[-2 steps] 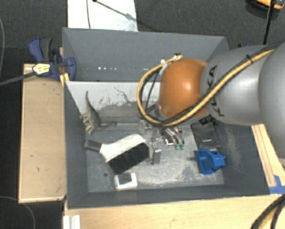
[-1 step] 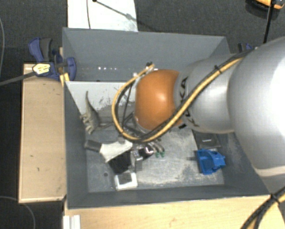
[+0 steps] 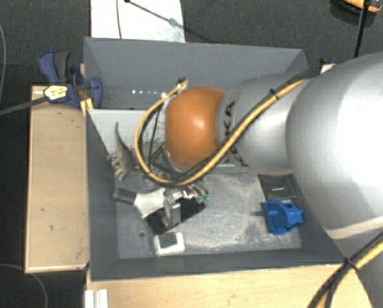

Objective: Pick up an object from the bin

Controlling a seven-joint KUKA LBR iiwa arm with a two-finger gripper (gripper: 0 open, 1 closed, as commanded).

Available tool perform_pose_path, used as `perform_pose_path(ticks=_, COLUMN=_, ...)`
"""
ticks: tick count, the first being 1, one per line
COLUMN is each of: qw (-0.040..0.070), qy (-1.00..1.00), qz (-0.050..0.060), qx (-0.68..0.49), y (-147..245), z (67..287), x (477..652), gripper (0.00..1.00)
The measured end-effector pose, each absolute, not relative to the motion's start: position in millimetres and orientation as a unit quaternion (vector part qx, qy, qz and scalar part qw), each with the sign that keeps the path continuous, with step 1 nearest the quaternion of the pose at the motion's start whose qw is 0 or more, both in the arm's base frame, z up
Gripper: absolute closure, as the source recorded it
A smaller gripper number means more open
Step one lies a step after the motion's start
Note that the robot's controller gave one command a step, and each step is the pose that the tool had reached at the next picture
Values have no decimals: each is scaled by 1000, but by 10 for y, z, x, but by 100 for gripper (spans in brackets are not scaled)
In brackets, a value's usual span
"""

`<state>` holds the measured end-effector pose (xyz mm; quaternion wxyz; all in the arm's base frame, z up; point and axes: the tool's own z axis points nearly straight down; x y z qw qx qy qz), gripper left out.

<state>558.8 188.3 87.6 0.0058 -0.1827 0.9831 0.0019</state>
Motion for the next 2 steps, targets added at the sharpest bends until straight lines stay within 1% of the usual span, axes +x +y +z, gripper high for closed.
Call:
perform_pose_path(ticks=1, qw=6, qy=992, qz=3, qx=-123, y=1737, z=720, x=5786, gripper=100)
perform_pose_path(ticks=2, qw=6, qy=992, qz=3, qx=-123, y=1738, z=720, x=5786, gripper=100)
